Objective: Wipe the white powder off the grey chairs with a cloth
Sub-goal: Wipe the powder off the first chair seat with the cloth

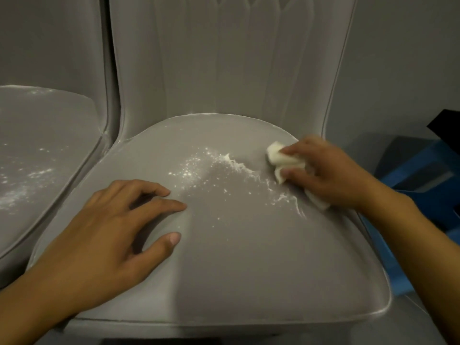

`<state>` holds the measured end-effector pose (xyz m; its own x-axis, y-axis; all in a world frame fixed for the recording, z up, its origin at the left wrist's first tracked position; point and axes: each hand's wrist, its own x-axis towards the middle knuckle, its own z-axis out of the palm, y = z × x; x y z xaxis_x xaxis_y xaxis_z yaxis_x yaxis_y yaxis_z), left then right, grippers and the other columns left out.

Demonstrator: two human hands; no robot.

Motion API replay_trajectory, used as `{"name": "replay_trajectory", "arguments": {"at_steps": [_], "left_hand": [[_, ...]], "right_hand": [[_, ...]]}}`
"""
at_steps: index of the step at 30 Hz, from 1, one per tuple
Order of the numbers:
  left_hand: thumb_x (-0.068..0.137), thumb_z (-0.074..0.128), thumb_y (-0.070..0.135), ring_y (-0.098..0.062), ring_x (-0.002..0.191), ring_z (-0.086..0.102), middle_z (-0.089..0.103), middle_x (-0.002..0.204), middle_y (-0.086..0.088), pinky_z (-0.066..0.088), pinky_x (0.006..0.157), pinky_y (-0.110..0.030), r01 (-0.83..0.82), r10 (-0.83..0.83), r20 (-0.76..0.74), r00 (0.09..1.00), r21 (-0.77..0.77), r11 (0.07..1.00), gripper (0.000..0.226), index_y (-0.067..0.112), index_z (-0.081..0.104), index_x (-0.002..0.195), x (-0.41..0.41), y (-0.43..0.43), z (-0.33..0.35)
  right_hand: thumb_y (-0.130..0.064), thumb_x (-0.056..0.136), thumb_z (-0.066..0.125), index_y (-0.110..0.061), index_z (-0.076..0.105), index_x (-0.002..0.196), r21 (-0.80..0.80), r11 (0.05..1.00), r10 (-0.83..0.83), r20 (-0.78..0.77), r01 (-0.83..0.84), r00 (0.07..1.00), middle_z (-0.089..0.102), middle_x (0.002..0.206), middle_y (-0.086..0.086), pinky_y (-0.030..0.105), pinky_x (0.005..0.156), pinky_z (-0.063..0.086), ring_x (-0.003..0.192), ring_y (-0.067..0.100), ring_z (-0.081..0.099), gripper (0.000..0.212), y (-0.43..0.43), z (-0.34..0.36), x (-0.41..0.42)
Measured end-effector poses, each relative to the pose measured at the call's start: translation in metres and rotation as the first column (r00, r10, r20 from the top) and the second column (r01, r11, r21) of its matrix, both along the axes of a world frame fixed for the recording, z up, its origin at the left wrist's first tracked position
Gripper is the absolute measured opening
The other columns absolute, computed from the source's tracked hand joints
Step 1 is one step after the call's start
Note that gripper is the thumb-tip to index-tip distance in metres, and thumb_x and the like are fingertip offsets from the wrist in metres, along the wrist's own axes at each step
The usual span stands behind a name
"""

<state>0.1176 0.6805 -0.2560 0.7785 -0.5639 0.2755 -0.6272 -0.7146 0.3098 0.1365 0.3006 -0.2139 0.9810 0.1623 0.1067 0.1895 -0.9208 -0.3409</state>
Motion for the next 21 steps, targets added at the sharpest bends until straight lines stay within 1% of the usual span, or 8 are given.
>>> {"name": "replay_trajectory", "arguments": {"at_steps": [2,3,9,12,14,15,18,21], "left_hand": [[0.092,0.045,0.068,-0.008,0.121,0.047,0.051,0.131,0.021,0.044,0.097,-0.041,0.002,-0.002,0.004,1.0,0.001,1.0,0.046,0.048,0.058,0.131,0.0,0.001,-0.001],[0.091,0.045,0.068,-0.008,0.121,0.047,0.051,0.131,0.021,0.044,0.097,-0.041,0.0,0.0,0.006,1.0,-0.002,1.0,0.046,0.048,0.058,0.131,0.0,0.001,-0.001],[0.093,0.043,0.068,-0.008,0.122,0.047,0.05,0.132,0.019,0.042,0.098,-0.039,0.002,-0.002,-0.006,1.0,0.014,1.0,0.047,0.048,0.056,0.133,-0.001,0.001,0.001],[0.093,0.043,0.067,-0.01,0.122,0.047,0.049,0.132,0.019,0.042,0.098,-0.039,0.002,-0.002,-0.011,1.0,0.014,1.0,0.046,0.048,0.056,0.133,-0.002,0.001,0.001],[0.093,0.043,0.066,-0.01,0.122,0.047,0.049,0.132,0.019,0.041,0.097,-0.038,0.002,-0.001,-0.012,1.0,0.012,1.0,0.046,0.048,0.056,0.132,-0.003,0.001,0.001],[0.093,0.043,0.066,-0.01,0.122,0.047,0.049,0.132,0.019,0.04,0.097,-0.037,0.003,-0.003,-0.009,1.0,0.011,1.0,0.046,0.047,0.057,0.133,-0.003,0.001,0.001],[0.093,0.043,0.065,-0.01,0.122,0.047,0.05,0.132,0.017,0.041,0.097,-0.038,0.004,-0.004,-0.009,1.0,0.016,1.0,0.047,0.046,0.058,0.134,-0.003,0.0,0.002],[0.093,0.043,0.065,-0.01,0.122,0.047,0.05,0.132,0.016,0.04,0.097,-0.038,0.002,-0.002,-0.01,1.0,0.021,1.0,0.048,0.045,0.058,0.134,-0.003,0.0,0.003]], "right_hand": [[-0.059,0.089,0.055,-0.032,0.058,0.129,-0.04,0.982,-0.186,0.018,0.187,0.982,0.048,0.119,-0.006,0.034,0.088,0.047,0.099,0.017,0.056,0.049,-0.008,-0.004,0.006],[-0.059,0.09,0.055,-0.033,0.059,0.128,-0.035,0.983,-0.178,0.011,0.179,0.984,0.049,0.118,-0.005,0.034,0.089,0.047,0.1,0.016,0.056,0.047,-0.006,-0.007,0.003],[-0.058,0.091,0.061,-0.037,0.066,0.121,0.135,0.939,0.328,-0.085,-0.315,0.941,0.055,0.111,-0.013,0.013,0.087,0.042,0.104,0.007,0.058,0.037,0.029,0.0,-0.035],[-0.063,0.09,0.053,-0.033,0.063,0.128,0.042,0.998,0.046,0.082,-0.049,0.996,0.053,0.113,-0.012,0.017,0.084,0.043,0.097,0.007,0.056,0.049,0.007,0.001,-0.014],[-0.065,0.087,0.049,-0.032,0.058,0.133,-0.088,0.983,-0.159,0.034,0.161,0.987,0.05,0.117,-0.008,0.03,0.086,0.048,0.096,0.012,0.054,0.058,0.0,-0.002,-0.005],[-0.066,0.087,0.047,-0.033,0.057,0.133,-0.131,0.98,-0.149,0.013,0.15,0.989,0.05,0.119,-0.008,0.035,0.086,0.05,0.096,0.013,0.054,0.058,0.003,-0.004,-0.007],[-0.062,0.094,0.05,-0.036,0.061,0.125,-0.002,0.993,0.121,0.031,-0.121,0.992,0.051,0.115,-0.013,0.035,0.086,0.051,0.096,0.006,0.056,0.042,0.03,-0.008,-0.034],[-0.056,0.093,0.06,-0.038,0.063,0.124,0.15,0.921,0.368,-0.039,-0.359,0.929,0.052,0.114,-0.016,0.025,0.084,0.049,0.102,0.009,0.058,0.036,0.045,-0.007,-0.056]]}}
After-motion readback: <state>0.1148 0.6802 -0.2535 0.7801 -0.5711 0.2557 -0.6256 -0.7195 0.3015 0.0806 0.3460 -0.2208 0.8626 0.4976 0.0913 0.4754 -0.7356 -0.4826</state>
